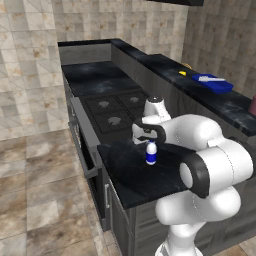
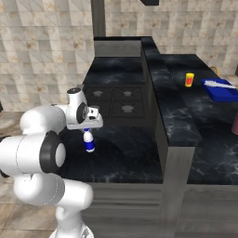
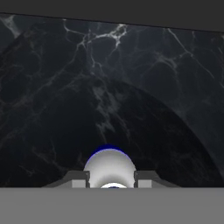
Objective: Place the drinks on the dining counter in a tight cluster.
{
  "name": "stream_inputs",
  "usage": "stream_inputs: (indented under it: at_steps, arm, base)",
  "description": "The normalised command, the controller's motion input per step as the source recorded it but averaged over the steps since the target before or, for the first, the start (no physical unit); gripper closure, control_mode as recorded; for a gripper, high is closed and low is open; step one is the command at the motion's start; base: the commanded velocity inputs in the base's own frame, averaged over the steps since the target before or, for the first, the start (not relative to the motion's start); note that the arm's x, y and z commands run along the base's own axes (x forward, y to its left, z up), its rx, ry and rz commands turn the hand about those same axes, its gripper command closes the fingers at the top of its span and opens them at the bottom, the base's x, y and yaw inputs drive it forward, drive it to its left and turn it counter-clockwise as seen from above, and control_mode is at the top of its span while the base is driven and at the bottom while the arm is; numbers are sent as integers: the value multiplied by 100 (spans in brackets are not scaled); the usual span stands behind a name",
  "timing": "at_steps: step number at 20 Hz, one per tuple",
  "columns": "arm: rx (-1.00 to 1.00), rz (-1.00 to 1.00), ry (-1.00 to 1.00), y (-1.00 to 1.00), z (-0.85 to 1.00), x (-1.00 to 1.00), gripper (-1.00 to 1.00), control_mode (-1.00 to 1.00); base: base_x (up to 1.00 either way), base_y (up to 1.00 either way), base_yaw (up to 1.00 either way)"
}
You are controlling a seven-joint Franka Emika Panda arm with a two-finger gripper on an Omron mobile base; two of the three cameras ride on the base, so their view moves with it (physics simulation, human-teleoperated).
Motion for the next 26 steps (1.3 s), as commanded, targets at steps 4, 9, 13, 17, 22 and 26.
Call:
stream_inputs:
  at_steps: [4, 9, 13, 17, 22, 26]
  arm:
    - [0, 0, 0, -3, 29, -58, 100, -100]
    - [0, -2, 0, -11, 67, -100, 100, -100]
    - [0, -4, 0, -19, 96, -100, 100, -100]
    - [0, -6, 0, -24, 96, -97, 100, -100]
    - [0, -5, -1, -15, 71, -61, 100, -100]
    - [0, 0, -1, 0, 1, -4, 100, -100]
  base:
    - [0, 0, 0]
    - [0, 0, 0]
    - [0, 0, 0]
    - [0, 0, 0]
    - [0, 0, 0]
    - [0, 0, 0]
